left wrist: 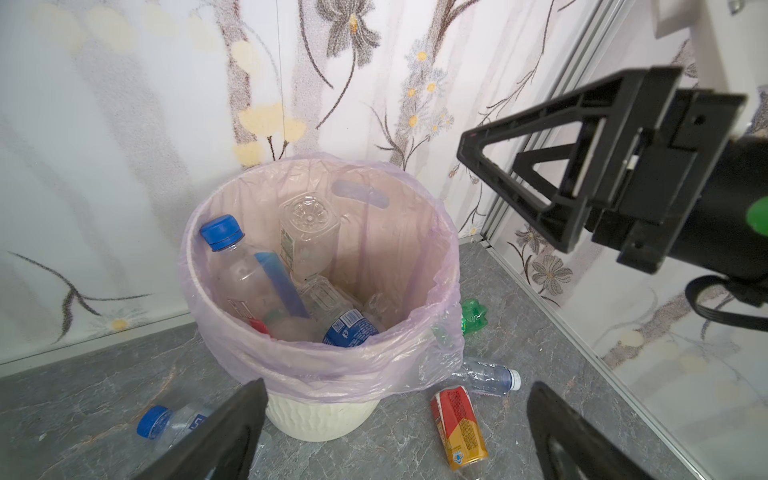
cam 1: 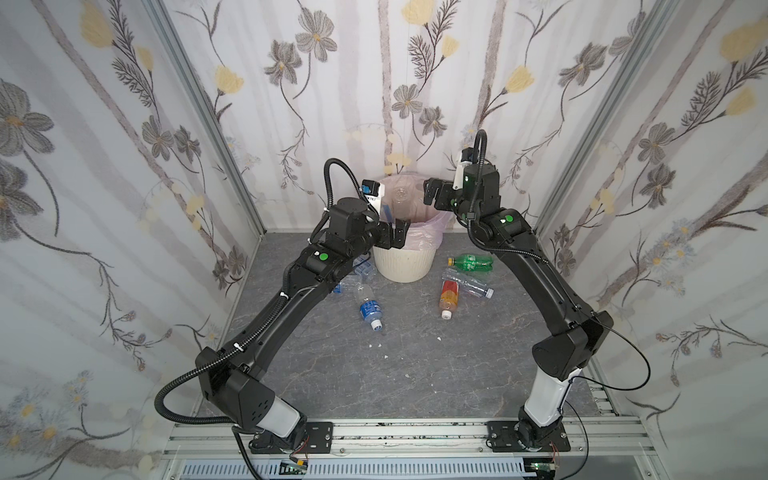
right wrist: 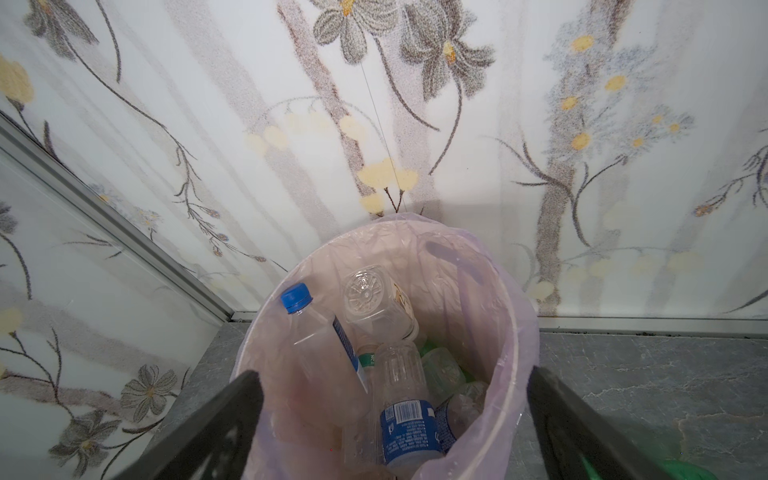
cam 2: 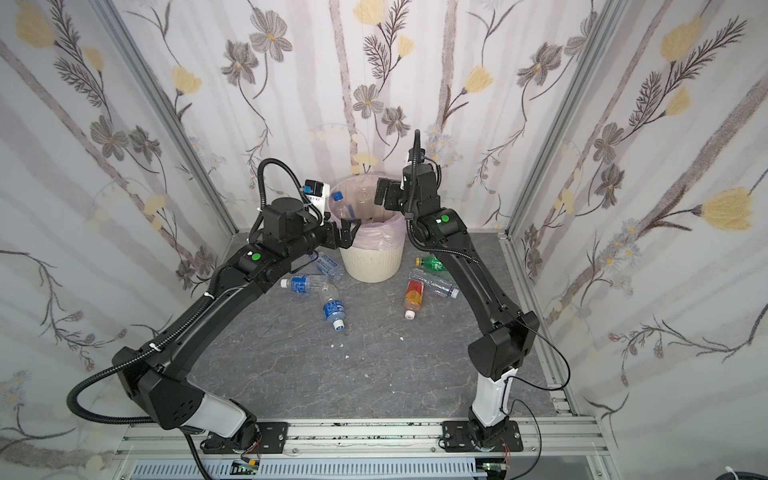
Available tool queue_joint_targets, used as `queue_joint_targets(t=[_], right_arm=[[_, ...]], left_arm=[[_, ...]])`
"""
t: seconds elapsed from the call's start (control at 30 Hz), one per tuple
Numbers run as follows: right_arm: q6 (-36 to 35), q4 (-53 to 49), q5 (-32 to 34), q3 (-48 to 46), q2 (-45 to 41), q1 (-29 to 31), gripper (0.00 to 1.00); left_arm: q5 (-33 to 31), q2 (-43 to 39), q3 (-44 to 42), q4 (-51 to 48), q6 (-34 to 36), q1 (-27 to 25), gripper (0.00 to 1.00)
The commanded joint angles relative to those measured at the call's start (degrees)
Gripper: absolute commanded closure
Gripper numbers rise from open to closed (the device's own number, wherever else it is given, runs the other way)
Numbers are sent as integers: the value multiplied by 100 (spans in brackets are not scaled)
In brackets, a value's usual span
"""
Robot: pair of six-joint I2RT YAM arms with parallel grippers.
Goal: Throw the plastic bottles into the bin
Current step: 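Open the right gripper over the bin to drop the tea bottle, then lower the right gripper beside the bin toward the remaining bottles, then grasp the blue-labelled Pocari Sweat bottle with the left gripper while the right gripper lowers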
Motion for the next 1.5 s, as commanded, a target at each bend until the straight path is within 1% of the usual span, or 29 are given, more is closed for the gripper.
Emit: queue_joint_targets(t=[0.0,0.27,0.47,0.67,0.73,0.93,1.07,1.13,1.3,1.47], right_arm=[[79,463,-15,-473,-317,-33,0],[116,909,0,-1944,-1187,-166,0],[244,1217,-15,-3007,-1739,-227,0],[350,1502,-44,-3874,-2086,-231,0],[400,1588,-73,-4129,-2335,-226,0],[534,1878,-245,-4927,-2635,-205,0],[598,1979,-255,-5404,-2788,-112,0],[591,2032,-248,-5591,-2835,-15,0],[503,2229,-111,-5949,-2885,334,0],[451,2339,51,-6133,-2846,665,0]], left_arm=[[-16,5,39,66,-177,3,0],[202,0,-116,94,-497,0,0],[427,-72,-391,158,-745,-25,0],[375,-320,-820,269,-916,-29,0],[328,-407,-982,296,-984,-32,0],[32,-709,-1701,357,-1270,-35,0],[-289,-905,-2387,358,-1624,15,0],[-350,-935,-2663,351,-1882,94,0],[-158,-774,-3233,349,-2459,357,0],[89,-469,-3545,349,-2783,621,0]])
